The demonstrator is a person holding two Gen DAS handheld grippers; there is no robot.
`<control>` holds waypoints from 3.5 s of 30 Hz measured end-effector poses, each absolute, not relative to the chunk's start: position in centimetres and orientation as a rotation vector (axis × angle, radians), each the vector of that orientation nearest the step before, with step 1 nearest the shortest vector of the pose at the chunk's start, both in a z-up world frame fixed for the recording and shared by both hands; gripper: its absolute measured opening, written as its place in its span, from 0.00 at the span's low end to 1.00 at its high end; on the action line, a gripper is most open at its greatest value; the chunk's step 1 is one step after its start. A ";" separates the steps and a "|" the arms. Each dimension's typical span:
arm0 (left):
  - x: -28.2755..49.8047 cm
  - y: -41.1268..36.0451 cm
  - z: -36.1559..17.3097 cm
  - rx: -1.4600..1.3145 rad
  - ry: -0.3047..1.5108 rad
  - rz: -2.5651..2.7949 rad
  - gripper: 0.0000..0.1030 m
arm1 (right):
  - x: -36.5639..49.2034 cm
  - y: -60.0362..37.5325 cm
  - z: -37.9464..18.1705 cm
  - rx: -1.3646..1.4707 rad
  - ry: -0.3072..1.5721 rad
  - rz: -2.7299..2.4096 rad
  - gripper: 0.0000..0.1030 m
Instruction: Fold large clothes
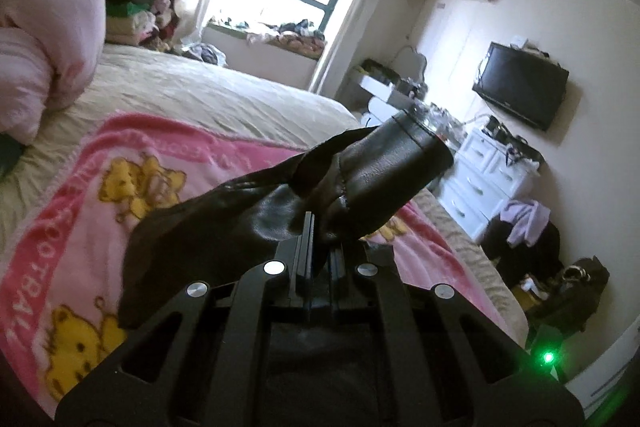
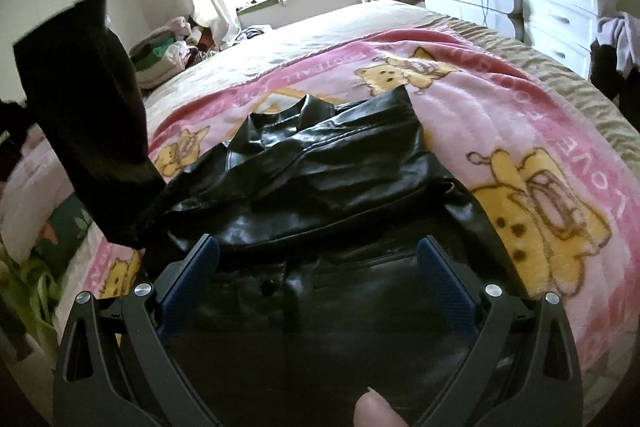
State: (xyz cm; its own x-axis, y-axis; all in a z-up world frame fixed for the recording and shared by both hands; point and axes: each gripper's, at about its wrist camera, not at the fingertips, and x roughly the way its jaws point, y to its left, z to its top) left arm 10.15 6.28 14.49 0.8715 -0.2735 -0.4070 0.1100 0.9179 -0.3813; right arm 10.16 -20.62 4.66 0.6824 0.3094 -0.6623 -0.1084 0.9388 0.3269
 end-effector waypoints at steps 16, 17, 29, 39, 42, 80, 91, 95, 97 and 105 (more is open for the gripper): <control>12.9 -3.1 5.2 -0.162 0.737 -0.286 0.02 | 10.6 -27.0 3.7 0.421 0.785 0.145 0.96; 12.9 -3.6 4.4 -0.143 0.757 -0.287 0.02 | 10.7 -27.2 3.6 0.434 0.788 0.151 0.96; 11.5 -6.6 -3.1 0.136 0.917 -0.212 0.13 | 12.6 -26.4 0.6 0.609 0.910 0.257 0.96; 8.5 -5.6 -4.2 0.225 0.913 -0.183 0.81 | 15.9 -21.8 -3.9 0.739 1.100 0.380 0.95; 7.6 -4.0 -3.7 0.166 0.917 -0.190 0.81 | 16.8 -20.7 -4.5 0.733 1.119 0.381 0.90; 18.8 14.6 0.3 -0.442 0.814 -0.126 0.30 | 21.8 -18.8 9.6 0.000 0.624 0.348 0.04; 21.2 13.5 -6.1 -0.436 0.981 -0.214 0.27 | 23.7 -18.1 6.5 -0.050 0.709 0.230 0.04; 20.9 13.4 -5.8 -0.421 0.979 -0.209 0.27 | 24.6 -18.3 5.7 -0.028 0.754 0.194 0.04; 20.8 13.1 -5.8 -0.405 0.977 -0.199 0.27 | 25.1 -18.5 5.4 -0.015 0.782 0.180 0.05; 20.8 12.7 -5.4 -0.382 0.982 -0.188 0.27 | 25.5 -19.3 4.9 -0.015 0.827 0.111 0.46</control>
State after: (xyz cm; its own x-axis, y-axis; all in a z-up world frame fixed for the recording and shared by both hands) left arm 20.84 12.70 -5.40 0.5463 -0.3245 -0.7722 -0.0158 0.9177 -0.3969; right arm 25.48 -19.31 4.86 0.6716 0.0930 -0.7350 -0.1044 0.9941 0.0304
